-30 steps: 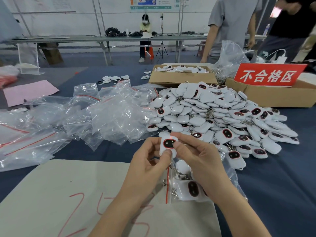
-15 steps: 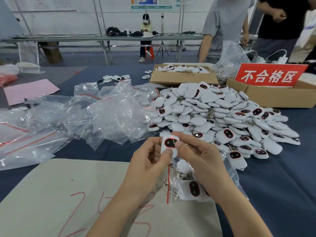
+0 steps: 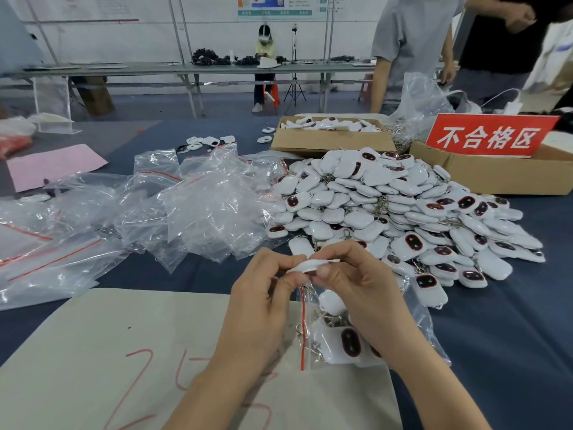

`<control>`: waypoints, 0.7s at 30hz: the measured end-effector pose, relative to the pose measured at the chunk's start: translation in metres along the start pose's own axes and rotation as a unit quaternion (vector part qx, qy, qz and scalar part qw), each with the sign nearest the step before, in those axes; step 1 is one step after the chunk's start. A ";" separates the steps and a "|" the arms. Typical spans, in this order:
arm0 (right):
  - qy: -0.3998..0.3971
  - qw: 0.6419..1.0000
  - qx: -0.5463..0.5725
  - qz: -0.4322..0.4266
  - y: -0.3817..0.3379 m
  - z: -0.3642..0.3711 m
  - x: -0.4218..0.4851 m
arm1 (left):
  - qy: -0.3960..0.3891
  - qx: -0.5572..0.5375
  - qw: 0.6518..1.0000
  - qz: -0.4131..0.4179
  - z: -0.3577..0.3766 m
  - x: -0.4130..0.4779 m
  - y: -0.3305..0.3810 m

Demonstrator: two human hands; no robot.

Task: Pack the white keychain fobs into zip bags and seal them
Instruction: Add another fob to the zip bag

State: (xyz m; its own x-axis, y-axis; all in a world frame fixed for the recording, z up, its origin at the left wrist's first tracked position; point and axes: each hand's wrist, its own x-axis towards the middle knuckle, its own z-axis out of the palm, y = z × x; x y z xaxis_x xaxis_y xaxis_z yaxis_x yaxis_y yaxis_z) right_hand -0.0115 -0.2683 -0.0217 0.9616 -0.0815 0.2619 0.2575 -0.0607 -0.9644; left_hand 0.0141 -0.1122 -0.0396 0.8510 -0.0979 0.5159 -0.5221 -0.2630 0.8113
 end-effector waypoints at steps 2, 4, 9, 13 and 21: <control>-0.010 1.000 -0.010 -0.008 0.000 0.000 -0.001 | 0.001 0.030 0.999 0.024 -0.001 0.000 -0.003; -0.037 0.999 -0.011 -0.021 -0.002 0.003 -0.001 | 0.001 0.073 0.996 0.047 -0.004 0.001 -0.004; -0.013 0.999 0.026 -0.022 -0.002 0.003 -0.001 | -0.001 -0.001 0.999 0.033 -0.002 0.001 0.002; -0.011 0.998 0.063 -0.016 0.001 0.004 -0.001 | 0.011 -0.031 0.999 0.031 -0.003 0.002 0.006; -0.048 0.996 0.076 -0.004 -0.001 0.003 -0.002 | -0.069 -0.241 0.953 -0.169 0.000 0.001 0.013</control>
State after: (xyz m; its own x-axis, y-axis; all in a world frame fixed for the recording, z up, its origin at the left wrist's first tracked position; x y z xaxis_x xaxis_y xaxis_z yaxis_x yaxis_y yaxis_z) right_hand -0.0132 -0.2650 -0.0208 0.9621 0.0136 0.2722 0.2700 0.0902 -0.9586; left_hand 0.0079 -0.1158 -0.0290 0.9571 -0.2203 0.1882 -0.1535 0.1654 0.9742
